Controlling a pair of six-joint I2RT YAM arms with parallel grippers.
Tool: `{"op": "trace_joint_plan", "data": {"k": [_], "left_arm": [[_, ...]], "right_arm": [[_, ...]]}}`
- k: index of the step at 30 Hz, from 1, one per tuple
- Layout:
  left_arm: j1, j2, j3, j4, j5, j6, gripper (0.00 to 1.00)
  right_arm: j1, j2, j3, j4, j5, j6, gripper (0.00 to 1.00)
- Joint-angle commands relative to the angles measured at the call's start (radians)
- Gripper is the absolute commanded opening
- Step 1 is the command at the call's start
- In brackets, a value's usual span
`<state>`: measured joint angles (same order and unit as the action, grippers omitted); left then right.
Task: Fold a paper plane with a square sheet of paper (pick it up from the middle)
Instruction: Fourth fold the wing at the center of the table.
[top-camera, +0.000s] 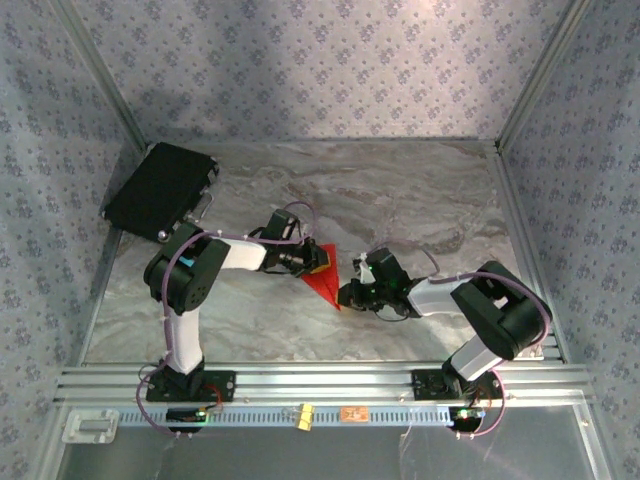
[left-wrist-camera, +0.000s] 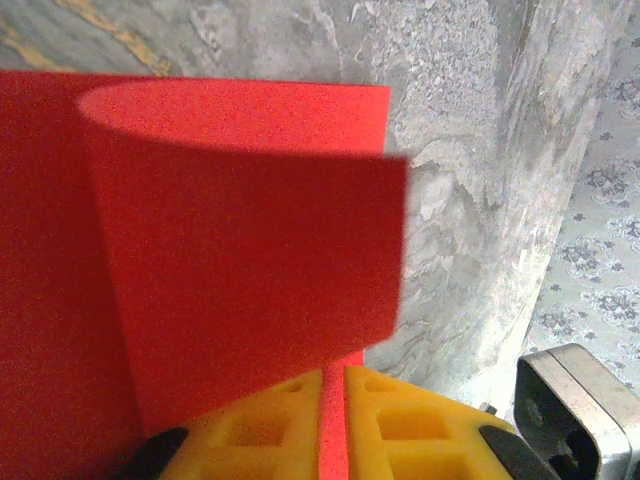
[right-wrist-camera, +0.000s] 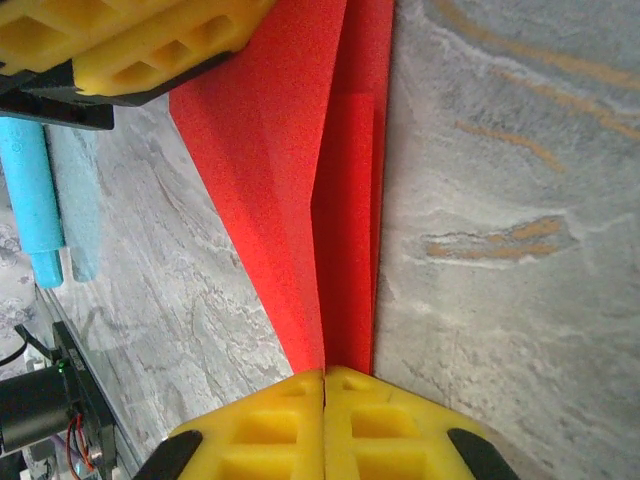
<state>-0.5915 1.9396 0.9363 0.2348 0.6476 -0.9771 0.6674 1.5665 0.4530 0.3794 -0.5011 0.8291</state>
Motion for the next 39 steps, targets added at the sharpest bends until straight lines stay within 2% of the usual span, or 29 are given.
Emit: {"op": "trace_joint_plan", "data": {"k": [1,3,5,15,24,31,37,39], "left_arm": [[-0.007,0.035,-0.009,-0.074,-0.018,0.014,0.15],[-0.007,0.033,-0.010,-0.074,-0.019,0.014,0.14],[-0.007,0.032,-0.011,-0.073,-0.020,0.014,0.15],[-0.007,0.032,-0.013,-0.069,-0.022,0.012,0.15],[-0.007,0.031,-0.013,-0.067,-0.020,0.012,0.14],[-0.007,0.036,-0.013,-0.060,-0.019,0.009,0.15],[-0.008,0.034,-0.013,-0.060,-0.018,0.009,0.15],[-0.006,0.033,-0.015,-0.060,-0.019,0.009,0.14]], "right_arm": [[0.019,0.011,-0.042,-0.196,-0.010,-0.011,0.07],[0.019,0.002,-0.042,-0.208,-0.004,-0.011,0.13],[0.021,-0.006,-0.037,-0.218,-0.011,-0.014,0.14],[0.027,-0.013,-0.025,-0.267,0.013,-0.021,0.06],[0.024,-0.034,-0.013,-0.328,0.040,-0.024,0.13],[0.026,-0.029,-0.031,-0.314,0.036,-0.019,0.06],[0.026,-0.048,-0.030,-0.319,0.037,-0.014,0.12],[0.026,-0.055,-0.036,-0.317,0.036,-0.015,0.11]]}}
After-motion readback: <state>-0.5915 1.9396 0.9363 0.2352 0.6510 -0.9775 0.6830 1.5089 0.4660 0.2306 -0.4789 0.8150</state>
